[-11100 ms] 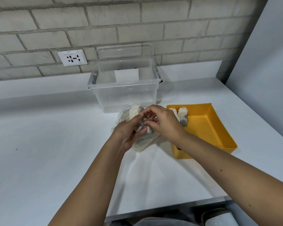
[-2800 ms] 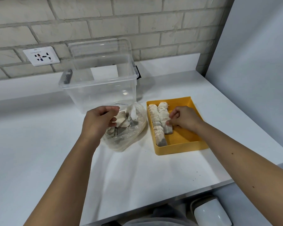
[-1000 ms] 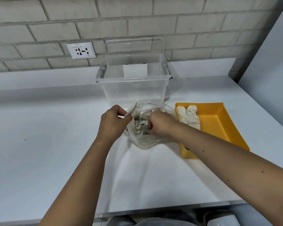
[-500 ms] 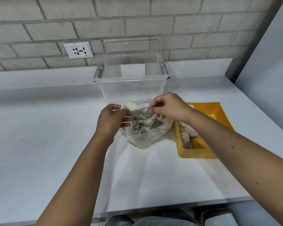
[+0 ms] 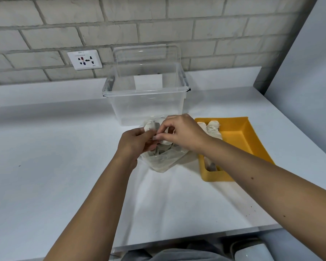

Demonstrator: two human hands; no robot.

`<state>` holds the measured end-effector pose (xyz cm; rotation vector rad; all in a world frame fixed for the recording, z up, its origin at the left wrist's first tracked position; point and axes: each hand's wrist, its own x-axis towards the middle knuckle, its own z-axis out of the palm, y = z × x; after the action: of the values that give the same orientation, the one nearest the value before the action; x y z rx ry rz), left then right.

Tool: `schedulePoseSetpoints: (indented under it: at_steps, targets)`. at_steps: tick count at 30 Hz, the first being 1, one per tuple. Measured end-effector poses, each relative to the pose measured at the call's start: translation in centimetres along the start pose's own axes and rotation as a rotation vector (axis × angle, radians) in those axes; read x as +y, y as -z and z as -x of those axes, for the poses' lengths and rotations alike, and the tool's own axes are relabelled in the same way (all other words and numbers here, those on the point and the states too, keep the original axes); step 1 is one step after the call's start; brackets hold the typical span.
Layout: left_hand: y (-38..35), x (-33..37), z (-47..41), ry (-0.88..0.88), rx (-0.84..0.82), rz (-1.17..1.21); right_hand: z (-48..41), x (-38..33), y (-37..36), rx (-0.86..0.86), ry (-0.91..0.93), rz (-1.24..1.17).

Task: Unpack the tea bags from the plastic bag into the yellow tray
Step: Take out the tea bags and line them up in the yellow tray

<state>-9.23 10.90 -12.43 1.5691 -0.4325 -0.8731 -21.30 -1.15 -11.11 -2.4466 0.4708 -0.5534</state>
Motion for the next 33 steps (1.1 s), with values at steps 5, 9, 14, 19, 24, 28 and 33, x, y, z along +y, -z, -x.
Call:
schedulePoseSetpoints:
  at_steps: [5, 9, 14, 19, 24, 28, 33]
  targets:
    - [1.2, -0.2, -0.3, -0.089, 0.157, -0.099, -0.6, 2.7, -1.4, -0.102, -0.123, 0.224]
    - [1.3, -0.4, -0.3, -0.131, 0.189, -0.191, -1.5, 3.9, -3.7, -0.313, -0.201, 0.530]
    - [1.5, -0.6, -0.4, -0.127, 0.186, -0.217, -2.3, 3.8, -4.5, -0.354, -0.227, 0.598]
    - [1.6, -0.4, -0.2, -0.149, 0.197, -0.213, -1.9, 3.7, -2.5, -0.289, -0.162, 0.556]
    - [1.2, 0.1, -0.2, -0.192, 0.162, -0.248, -1.3, 0.0, 3.2, -0.354, 0.008, 0.426]
    - [0.3, 0.2, 0.0, -0.158, 0.062, -0.212, -1.8, -1.5, 4.3, -0.374, 0.025, 0.254]
    - [0.0, 0.0, 0.5, -0.026, -0.069, -0.044, -2.2, -1.2, 2.5, -0.225, -0.039, 0.117]
